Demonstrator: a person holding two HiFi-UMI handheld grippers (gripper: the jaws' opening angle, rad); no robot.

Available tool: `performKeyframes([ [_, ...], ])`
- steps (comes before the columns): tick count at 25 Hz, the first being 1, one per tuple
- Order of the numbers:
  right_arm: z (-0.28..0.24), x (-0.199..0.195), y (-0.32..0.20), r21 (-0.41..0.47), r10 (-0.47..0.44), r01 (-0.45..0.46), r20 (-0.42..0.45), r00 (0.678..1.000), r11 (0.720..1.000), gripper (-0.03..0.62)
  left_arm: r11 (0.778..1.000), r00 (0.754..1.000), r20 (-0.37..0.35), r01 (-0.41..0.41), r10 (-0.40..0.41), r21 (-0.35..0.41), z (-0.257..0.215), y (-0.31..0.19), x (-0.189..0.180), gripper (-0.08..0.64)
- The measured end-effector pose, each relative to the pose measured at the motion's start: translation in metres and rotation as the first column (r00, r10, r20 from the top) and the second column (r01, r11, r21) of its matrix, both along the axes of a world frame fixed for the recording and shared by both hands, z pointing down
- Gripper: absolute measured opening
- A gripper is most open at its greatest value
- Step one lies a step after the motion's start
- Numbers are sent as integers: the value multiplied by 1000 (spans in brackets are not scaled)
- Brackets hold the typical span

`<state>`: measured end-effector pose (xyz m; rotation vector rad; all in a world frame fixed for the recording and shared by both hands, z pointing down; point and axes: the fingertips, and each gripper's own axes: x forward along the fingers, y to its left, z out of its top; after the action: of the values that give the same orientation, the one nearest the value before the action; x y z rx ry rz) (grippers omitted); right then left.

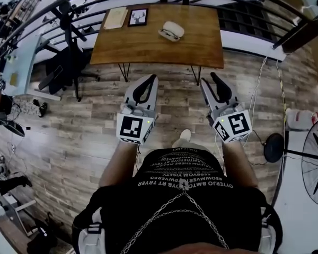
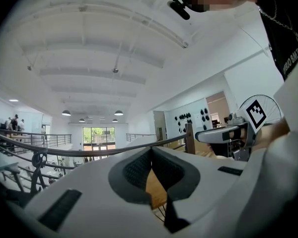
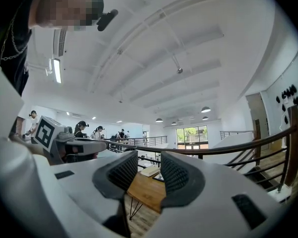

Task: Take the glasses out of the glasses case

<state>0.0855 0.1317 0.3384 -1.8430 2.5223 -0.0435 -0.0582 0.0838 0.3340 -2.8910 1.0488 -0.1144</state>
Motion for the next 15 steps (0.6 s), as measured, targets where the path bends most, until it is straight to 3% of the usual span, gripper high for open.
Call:
performKeyframes([
  [9, 4, 30, -27, 3, -57, 57, 13, 998, 998, 129, 1000, 999, 31, 14, -14, -1, 5, -21, 42, 28],
  [15, 3, 49, -45, 10, -91, 91, 13, 996, 996, 129, 999, 999, 3, 43, -43, 18, -1, -36, 62, 28],
])
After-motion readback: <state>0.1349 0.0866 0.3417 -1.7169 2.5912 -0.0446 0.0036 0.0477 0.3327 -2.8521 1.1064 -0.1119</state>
